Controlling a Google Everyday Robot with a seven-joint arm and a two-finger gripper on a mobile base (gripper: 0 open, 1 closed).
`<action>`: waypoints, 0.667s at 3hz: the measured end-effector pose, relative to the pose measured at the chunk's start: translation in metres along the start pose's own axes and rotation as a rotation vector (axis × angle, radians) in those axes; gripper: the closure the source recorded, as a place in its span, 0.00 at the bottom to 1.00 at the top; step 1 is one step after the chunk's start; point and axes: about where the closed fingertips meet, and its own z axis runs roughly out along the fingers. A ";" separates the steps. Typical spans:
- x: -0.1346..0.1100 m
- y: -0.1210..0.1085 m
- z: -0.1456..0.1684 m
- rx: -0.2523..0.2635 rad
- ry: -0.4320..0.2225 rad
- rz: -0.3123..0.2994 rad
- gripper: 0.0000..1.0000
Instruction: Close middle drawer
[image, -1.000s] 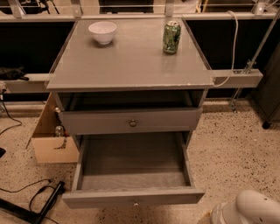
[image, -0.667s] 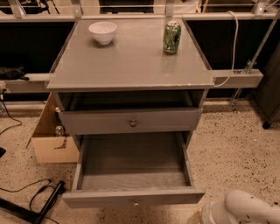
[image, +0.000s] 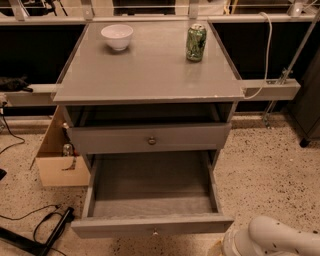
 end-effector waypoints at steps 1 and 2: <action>-0.010 -0.008 0.030 -0.007 -0.050 -0.002 1.00; -0.039 -0.053 0.064 0.053 -0.111 -0.066 1.00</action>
Offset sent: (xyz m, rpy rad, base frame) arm 0.1008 0.0616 -0.0605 0.1071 -0.1847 0.0119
